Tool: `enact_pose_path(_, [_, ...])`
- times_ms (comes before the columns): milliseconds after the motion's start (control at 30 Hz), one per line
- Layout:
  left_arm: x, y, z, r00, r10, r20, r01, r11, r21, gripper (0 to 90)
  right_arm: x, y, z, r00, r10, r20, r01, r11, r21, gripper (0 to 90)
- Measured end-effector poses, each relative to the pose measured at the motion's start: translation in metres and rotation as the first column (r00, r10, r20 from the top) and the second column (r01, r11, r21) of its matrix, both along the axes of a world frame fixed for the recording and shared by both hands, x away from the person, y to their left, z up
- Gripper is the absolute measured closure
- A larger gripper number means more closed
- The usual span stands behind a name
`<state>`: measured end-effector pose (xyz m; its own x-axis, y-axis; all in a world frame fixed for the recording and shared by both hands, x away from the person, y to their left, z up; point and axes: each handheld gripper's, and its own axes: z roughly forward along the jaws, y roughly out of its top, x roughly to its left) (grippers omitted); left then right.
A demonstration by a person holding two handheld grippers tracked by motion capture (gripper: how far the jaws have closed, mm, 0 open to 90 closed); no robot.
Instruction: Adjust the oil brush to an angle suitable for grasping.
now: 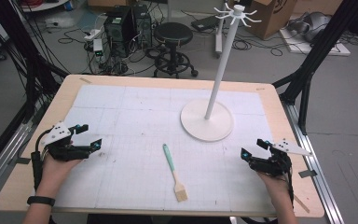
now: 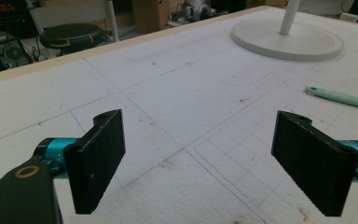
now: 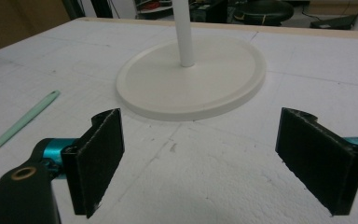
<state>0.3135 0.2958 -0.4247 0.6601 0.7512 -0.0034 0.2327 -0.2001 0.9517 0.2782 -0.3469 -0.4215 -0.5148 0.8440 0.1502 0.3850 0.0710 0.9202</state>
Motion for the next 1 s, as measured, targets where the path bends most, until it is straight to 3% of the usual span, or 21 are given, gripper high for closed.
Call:
enact_pose_path(567, [0.0, 0.0, -0.001, 1.0, -0.003, -0.008, 0.003, 1.0, -0.002, 17.9, 0.0, 0.026, 0.01, 0.9946, 0.102, 0.014, -0.103, 0.995, 0.005, 14.4])
enact_pose_path(1000, [0.0, 0.001, -0.001, 1.0, -0.002, -0.009, 0.002, 1.0, -0.004, 17.9, 0.001, 0.06, 0.016, 0.9784, 0.206, 0.017, -0.206, 0.979, -0.011, 14.4])
